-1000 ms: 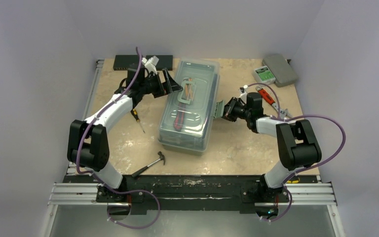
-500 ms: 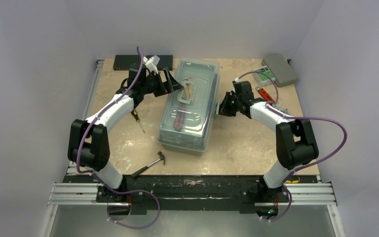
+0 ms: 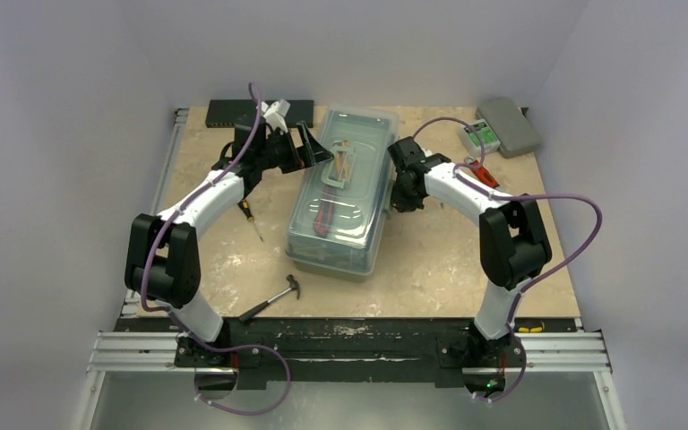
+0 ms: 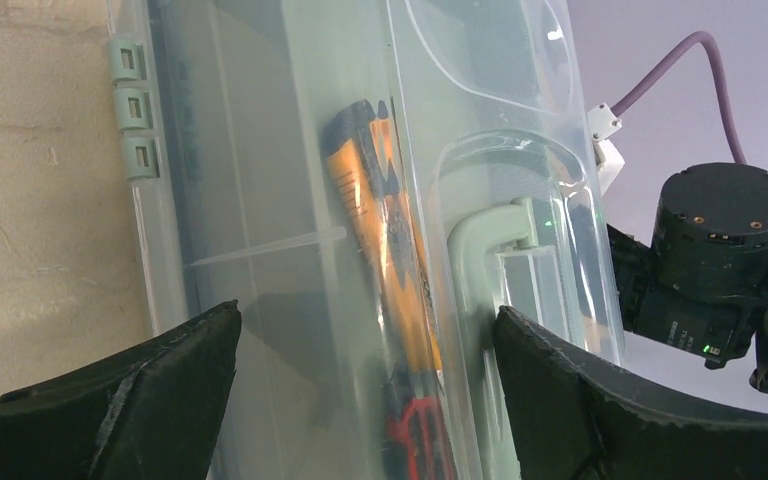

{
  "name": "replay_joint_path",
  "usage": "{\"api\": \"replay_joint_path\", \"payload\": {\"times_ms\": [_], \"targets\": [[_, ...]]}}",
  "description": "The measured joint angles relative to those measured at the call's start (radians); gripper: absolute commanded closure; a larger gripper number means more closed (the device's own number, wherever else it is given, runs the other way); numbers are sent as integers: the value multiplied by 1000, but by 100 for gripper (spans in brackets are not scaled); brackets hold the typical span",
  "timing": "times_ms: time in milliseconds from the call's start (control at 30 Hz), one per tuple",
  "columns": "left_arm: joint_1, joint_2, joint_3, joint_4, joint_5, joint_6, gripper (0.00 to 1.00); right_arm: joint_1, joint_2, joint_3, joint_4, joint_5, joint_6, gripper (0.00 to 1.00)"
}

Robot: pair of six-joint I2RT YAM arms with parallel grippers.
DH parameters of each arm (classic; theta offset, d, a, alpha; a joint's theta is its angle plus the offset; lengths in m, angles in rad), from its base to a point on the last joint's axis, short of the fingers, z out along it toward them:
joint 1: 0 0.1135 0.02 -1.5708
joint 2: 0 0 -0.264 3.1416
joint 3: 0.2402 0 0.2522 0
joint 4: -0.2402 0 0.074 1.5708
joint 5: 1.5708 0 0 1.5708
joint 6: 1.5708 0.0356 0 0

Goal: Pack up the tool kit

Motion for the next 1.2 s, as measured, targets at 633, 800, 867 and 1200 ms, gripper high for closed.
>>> {"api": "replay_joint_path", "payload": {"times_ms": [633, 800, 867, 1200], "targets": [[5, 21, -85, 207, -25, -42, 11, 6, -1, -142, 235, -153, 32, 100], [5, 16, -144, 304, -51, -74, 11, -7, 4, -162, 291, -203, 37, 100], [5, 14, -159, 333, -62, -90, 11, -15, 7, -163, 308, -221, 37, 100], [-82, 61, -105, 398, -220, -161, 12, -113, 12, -172, 376, -352, 11, 100]]}}
